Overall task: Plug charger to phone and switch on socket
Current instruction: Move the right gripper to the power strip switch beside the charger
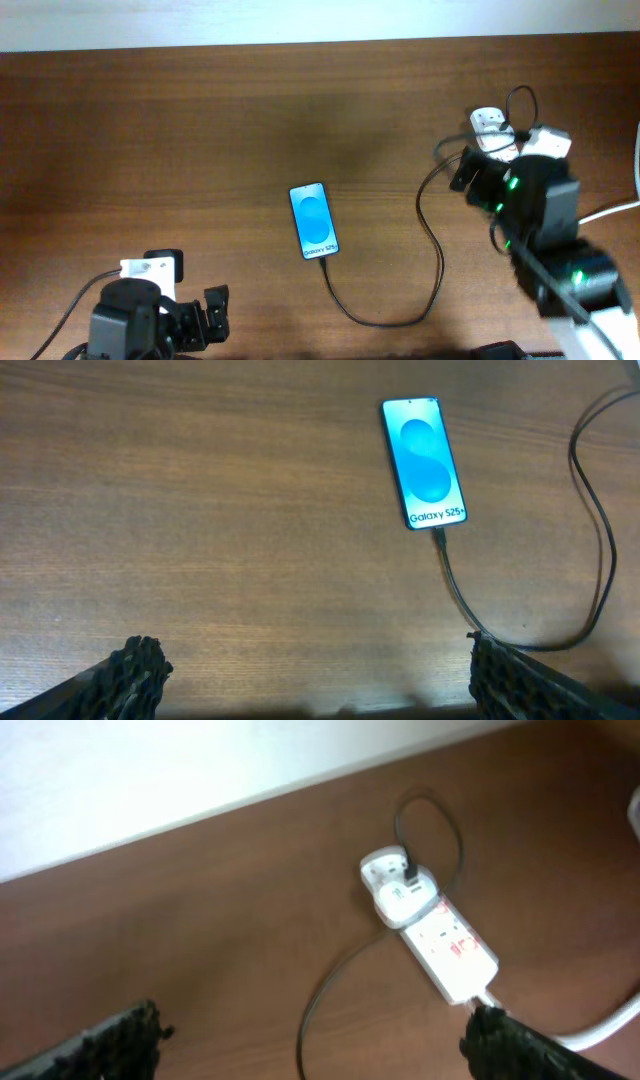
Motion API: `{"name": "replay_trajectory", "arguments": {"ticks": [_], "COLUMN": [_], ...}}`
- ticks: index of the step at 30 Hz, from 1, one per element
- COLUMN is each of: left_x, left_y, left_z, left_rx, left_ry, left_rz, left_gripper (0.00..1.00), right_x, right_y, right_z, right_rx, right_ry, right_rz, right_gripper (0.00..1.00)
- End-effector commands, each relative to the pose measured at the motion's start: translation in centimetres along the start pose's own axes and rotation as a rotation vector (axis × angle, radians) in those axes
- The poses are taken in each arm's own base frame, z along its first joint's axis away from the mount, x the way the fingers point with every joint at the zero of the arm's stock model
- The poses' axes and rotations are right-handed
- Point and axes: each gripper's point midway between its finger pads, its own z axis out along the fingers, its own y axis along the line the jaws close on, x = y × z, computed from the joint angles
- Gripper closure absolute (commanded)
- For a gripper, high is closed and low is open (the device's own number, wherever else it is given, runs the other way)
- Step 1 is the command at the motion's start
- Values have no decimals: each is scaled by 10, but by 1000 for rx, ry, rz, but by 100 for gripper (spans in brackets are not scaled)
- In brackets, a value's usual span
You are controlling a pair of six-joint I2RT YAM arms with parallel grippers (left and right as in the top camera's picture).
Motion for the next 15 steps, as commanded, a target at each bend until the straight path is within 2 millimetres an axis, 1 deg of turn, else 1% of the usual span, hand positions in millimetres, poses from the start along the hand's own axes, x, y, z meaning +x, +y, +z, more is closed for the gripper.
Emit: {"name": "replay_trajectory", "arguments": {"ticks": [1, 2, 3, 5, 6, 7, 8, 9, 10, 11, 13, 14, 15], "left_x": [-1, -1, -1, -1, -1, -1, -1, -1, -1, -1, -1, -1, -1], "left_y": [2, 2, 2, 2, 2, 2, 2, 2, 2, 2, 2, 2, 2], "left_z": [-1, -1, -1, -1, -1, -1, -1, -1, -1, -1, -1, -1, -1], "left_rx": [-10, -10, -9, -9, -10, -9, -9, -9, -9, -9, -10, -9, -9], "left_ry": [-7, -7, -7, -7, -7, -7, -7, -7, -7, -7, -7, -7, -7], "left_rz": [-3, -3, -3, -3, -3, -3, -3, -3, -3, -3, -3, -3, -3], "left_gripper": [1, 1, 1, 1, 1, 1, 1, 1, 1, 1, 1, 1, 1], "right_x": [-14, -12, -8, -4, -2, 1, 11, 18, 22, 23, 29, 35, 36], "right_y": [-26, -44, -61, -74, -81, -85, -90, -96, -103, -108, -113, -123, -125], "right_z": [45, 69, 97, 139, 155, 166, 179, 190, 198, 201, 207, 214, 219], "right_rx": [-13, 9, 16, -9, -6, -11, -16, -17, -8, -3, -38, -31, -38], "right_ry": [123, 159, 195, 217, 216, 220, 248, 267, 273, 274, 291, 304, 301], "right_rz": [173, 224, 267, 210, 134, 48, -56, -114, -104, -100, -177, -175, -171], "right_gripper": [24, 45, 61, 82, 92, 96, 96, 96, 96, 96, 96, 96, 96]}}
